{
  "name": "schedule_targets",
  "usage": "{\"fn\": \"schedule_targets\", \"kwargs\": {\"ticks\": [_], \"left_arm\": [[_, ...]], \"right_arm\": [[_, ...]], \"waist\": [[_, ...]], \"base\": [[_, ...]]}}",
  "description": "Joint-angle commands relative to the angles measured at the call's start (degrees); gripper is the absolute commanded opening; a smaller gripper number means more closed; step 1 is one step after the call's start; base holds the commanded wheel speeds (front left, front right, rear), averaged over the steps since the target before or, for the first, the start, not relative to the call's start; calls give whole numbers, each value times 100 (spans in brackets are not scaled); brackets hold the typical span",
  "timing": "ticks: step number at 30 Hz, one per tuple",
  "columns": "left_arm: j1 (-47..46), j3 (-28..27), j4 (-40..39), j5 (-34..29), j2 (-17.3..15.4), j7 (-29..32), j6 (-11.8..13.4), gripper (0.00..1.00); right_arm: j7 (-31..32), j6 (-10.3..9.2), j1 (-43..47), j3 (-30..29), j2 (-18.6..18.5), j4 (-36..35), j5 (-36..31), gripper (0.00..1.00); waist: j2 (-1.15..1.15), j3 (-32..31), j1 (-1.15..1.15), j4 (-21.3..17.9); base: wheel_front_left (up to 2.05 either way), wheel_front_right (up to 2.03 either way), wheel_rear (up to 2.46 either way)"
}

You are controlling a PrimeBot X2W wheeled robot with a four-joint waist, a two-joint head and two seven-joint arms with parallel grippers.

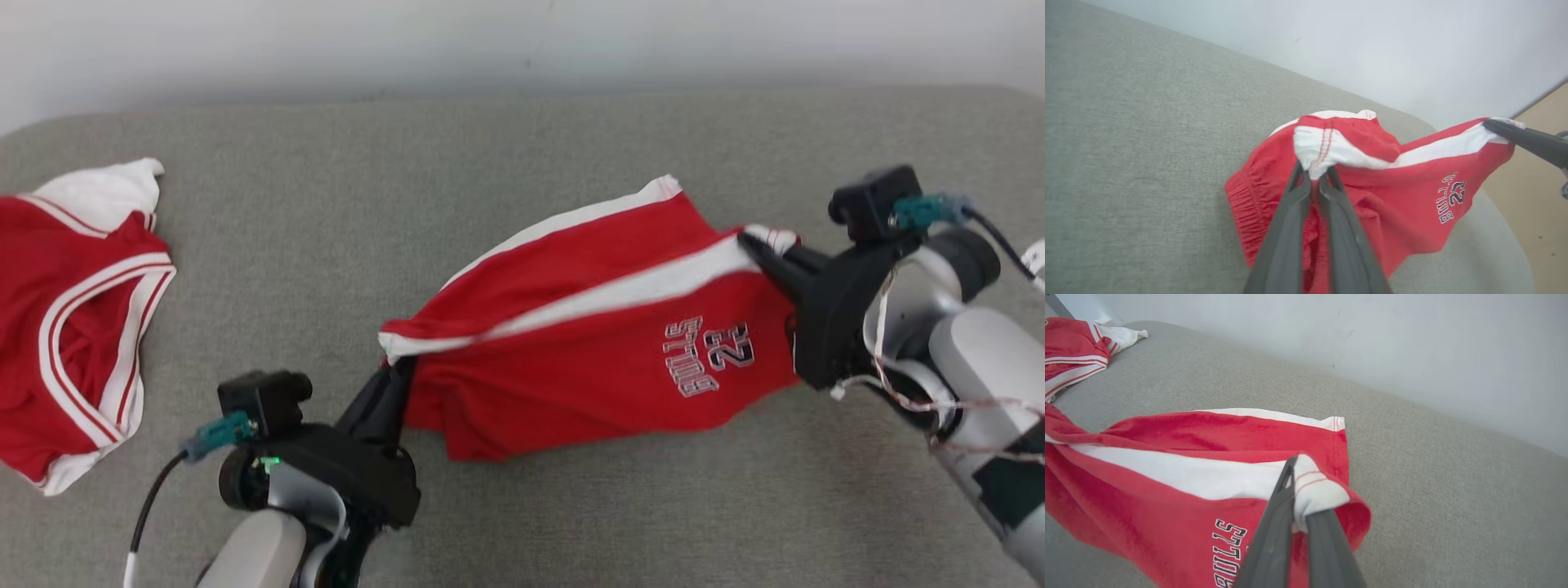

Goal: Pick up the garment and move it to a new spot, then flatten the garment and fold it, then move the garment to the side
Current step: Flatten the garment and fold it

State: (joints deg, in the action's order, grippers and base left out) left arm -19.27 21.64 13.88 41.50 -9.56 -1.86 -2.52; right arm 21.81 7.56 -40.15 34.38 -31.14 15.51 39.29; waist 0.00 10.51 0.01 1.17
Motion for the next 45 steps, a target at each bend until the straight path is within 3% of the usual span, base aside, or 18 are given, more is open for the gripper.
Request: {"fn": "schedule_targets", "kwargs": {"ticks": [1, 9, 19, 20, 21, 22, 32, 41, 45], "left_arm": [[-170, -28, 113, -78, 13, -24, 72, 0], [-899, -4, 789, -196, 298, -127, 342, 0], [-1506, 81, 1306, -109, 537, -326, 415, 0], [-1618, 97, 1377, -117, 554, -380, 429, 46], [-1663, 131, 1414, -192, 556, -427, 436, 100], [-1677, 150, 1464, -202, 560, -452, 425, 100], [-1411, 257, 1646, -352, 453, -947, 277, 100], [-467, 9, 1237, -742, 131, -1320, 542, 100], [154, -447, 541, -1155, 84, -1335, 594, 100]], "right_arm": [[-108, -16, -215, 83, 40, 164, 25, 0], [-654, -16, -1305, 606, 258, 1492, -4, 0], [-1286, -16, -2141, 928, 710, 2806, -175, 0], [-1363, -16, -2257, 1003, 789, 2975, -173, 22], [-1405, -16, -2299, 1042, 821, 3055, -162, 50], [-1423, -16, -2316, 1095, 858, 3131, -142, 100], [-2035, -16, -2274, 1240, 952, 3744, 127, 100], [-1745, -16, -1773, 1340, 818, 4020, 653, 100], [-1666, -16, -1523, 1341, 752, 4115, 889, 100]], "waist": [[0, 388, -1, 282], [0, 814, -1, 568], [0, 1074, -1, 752], [0, 1100, -1, 750], [0, 1106, -1, 747], [0, 1100, -1, 742], [0, 610, -1, 686], [0, -37, -1, 689], [0, -240, -1, 737]], "base": [[0, 0, 0], [0, 0, 0], [0, 0, 0], [0, 0, 0], [0, 0, 0], [0, 0, 0], [0, 0, 0], [0, 0, 0], [0, 0, 0]]}}
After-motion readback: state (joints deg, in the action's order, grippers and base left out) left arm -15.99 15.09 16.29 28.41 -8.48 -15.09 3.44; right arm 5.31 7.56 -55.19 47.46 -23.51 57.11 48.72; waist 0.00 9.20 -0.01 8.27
